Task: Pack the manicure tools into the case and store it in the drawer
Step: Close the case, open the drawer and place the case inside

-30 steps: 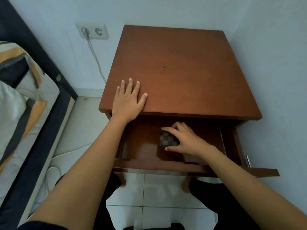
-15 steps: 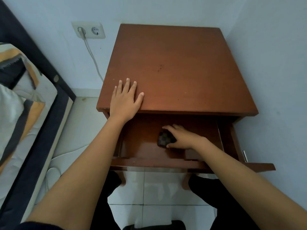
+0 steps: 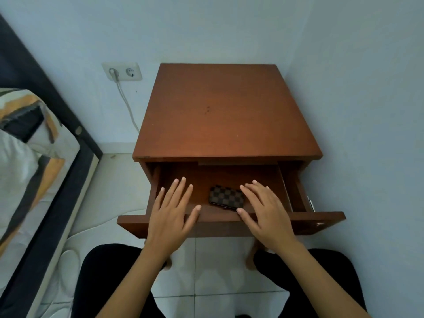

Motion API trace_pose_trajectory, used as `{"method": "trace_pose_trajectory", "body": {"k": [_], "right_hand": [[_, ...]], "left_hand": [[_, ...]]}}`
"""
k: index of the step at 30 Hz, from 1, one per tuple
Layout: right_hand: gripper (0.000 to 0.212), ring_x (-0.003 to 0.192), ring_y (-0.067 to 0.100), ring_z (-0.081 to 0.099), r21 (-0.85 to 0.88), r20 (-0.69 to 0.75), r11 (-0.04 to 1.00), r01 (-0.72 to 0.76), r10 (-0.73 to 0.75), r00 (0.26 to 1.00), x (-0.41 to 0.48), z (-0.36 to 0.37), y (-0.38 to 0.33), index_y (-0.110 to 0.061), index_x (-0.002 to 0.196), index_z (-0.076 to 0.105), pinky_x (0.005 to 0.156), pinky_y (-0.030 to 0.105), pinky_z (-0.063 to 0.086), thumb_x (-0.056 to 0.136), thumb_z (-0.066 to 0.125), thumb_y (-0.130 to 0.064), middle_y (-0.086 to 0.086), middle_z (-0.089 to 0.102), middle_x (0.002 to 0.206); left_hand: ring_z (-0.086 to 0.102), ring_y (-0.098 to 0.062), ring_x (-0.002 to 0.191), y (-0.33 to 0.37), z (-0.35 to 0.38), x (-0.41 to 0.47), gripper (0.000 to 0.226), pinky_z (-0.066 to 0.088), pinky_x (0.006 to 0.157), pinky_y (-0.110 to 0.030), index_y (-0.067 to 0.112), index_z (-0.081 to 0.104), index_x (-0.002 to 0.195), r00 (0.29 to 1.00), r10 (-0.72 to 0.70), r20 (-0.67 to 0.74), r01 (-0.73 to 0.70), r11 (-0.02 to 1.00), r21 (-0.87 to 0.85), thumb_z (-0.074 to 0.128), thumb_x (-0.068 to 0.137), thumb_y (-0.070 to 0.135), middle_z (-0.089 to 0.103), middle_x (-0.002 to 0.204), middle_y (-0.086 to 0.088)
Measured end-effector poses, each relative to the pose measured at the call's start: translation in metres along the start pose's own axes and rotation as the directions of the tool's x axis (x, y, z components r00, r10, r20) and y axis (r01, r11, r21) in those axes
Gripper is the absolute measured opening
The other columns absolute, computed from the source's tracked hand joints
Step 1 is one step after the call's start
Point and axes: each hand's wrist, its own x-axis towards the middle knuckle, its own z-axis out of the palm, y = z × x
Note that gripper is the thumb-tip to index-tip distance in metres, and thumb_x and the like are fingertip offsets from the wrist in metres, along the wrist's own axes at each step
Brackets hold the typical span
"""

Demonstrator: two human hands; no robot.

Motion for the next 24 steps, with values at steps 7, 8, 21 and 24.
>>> {"method": "trace_pose_trajectory", "body": {"k": [7,8,21,24], "right_hand": [[0.078,0.145,0.011,0.01,-0.049,0.044,0.993,0.105,-0.103,0.994,0.031,0.0,0.013,-0.024,0.144,0.026,0.118,0.035,0.004,0.082,0.033,-0.07,-0.003,0.027,0.154],[0.082,0.145,0.012,0.007,-0.059,0.058,0.991,0.122,-0.119,0.991,0.038,0.0,0.016,-0.022,0.145,0.025,0.118,0.035,0.002,0.081,0.035,-0.071,-0.002,0.024,0.155],[0.062,0.122,0.023,0.045,-0.055,-0.222,0.997,0.06,-0.071,0.973,0.097,0.019,0.03,-0.017,0.125,0.051,0.106,0.038,0.036,0.075,0.067,-0.049,0.007,0.053,0.129],[0.049,0.109,0.022,0.048,-0.058,-0.323,0.998,-0.024,0.004,0.946,0.103,0.026,0.022,-0.019,0.113,0.055,0.094,0.036,0.041,0.072,0.07,-0.042,0.005,0.057,0.117]], "left_hand": [[0.012,-0.014,0.145,-0.015,0.006,0.032,0.071,0.009,0.118,-0.038,0.022,0.029,0.145,0.988,0.156,0.009,-0.156,0.981,0.118,0.029,0.089,0.065,0.023,0.155,0.0],[0.011,-0.015,0.145,-0.016,0.007,0.039,0.074,0.009,0.117,-0.039,0.023,0.027,0.146,0.986,0.169,0.012,-0.169,0.978,0.124,0.03,0.088,0.068,0.021,0.155,0.0],[0.04,-0.021,0.131,-0.016,0.029,0.098,0.06,0.017,0.11,-0.042,0.023,0.051,0.128,0.963,0.078,-0.258,-0.059,0.995,0.081,0.045,0.084,0.064,0.052,0.136,-0.004],[0.046,-0.022,0.124,-0.009,0.035,0.103,0.047,0.019,0.107,-0.041,0.022,0.055,0.118,0.935,0.024,-0.353,-0.003,0.998,0.061,0.052,0.084,0.055,0.058,0.127,-0.004]]}}
